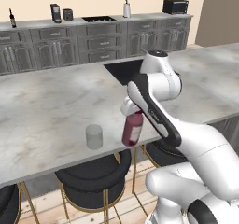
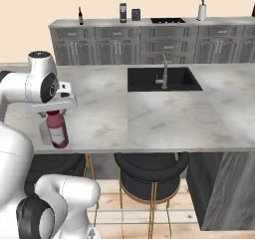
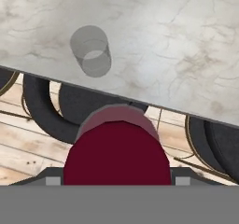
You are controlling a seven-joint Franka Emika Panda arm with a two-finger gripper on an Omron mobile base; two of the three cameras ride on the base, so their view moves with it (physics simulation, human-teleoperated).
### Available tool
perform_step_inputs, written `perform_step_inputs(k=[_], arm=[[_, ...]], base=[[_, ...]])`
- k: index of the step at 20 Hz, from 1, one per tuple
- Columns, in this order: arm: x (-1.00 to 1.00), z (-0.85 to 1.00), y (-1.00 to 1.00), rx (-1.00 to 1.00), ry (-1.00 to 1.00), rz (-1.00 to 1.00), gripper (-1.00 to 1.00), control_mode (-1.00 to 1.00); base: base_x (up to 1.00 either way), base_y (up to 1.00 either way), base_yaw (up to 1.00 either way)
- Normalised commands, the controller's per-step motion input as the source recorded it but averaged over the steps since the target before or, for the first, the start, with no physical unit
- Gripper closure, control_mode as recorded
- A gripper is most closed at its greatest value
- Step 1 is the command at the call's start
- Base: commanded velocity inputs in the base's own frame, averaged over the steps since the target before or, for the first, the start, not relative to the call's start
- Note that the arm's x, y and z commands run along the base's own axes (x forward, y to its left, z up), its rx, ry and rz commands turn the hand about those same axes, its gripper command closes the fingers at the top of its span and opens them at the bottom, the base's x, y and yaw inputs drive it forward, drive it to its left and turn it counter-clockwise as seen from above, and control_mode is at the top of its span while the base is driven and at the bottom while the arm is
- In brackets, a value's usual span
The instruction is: There is a wine glass and glass cup on the dining counter. Place the wine bottle next to the wine glass and the juice bottle next to the glass cup.
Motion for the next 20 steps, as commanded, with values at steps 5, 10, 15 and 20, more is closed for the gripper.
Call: perform_step_inputs(k=[5,10,15,20], arm=[[0.48,-0.01,0.05,-0.03,0.05,0.02,1.00,-1.00],[0.41,-0.05,0.06,-0.03,0.01,0.01,1.00,-1.00],[0.33,-0.14,0.17,-0.01,0.04,0.01,1.00,-1.00],[0.30,-0.20,0.22,0.00,0.02,0.00,1.00,-1.00]], base=[[0.00,0.00,0.00],[0.00,0.00,0.00],[0.00,0.00,0.00],[0.00,0.00,0.00]])
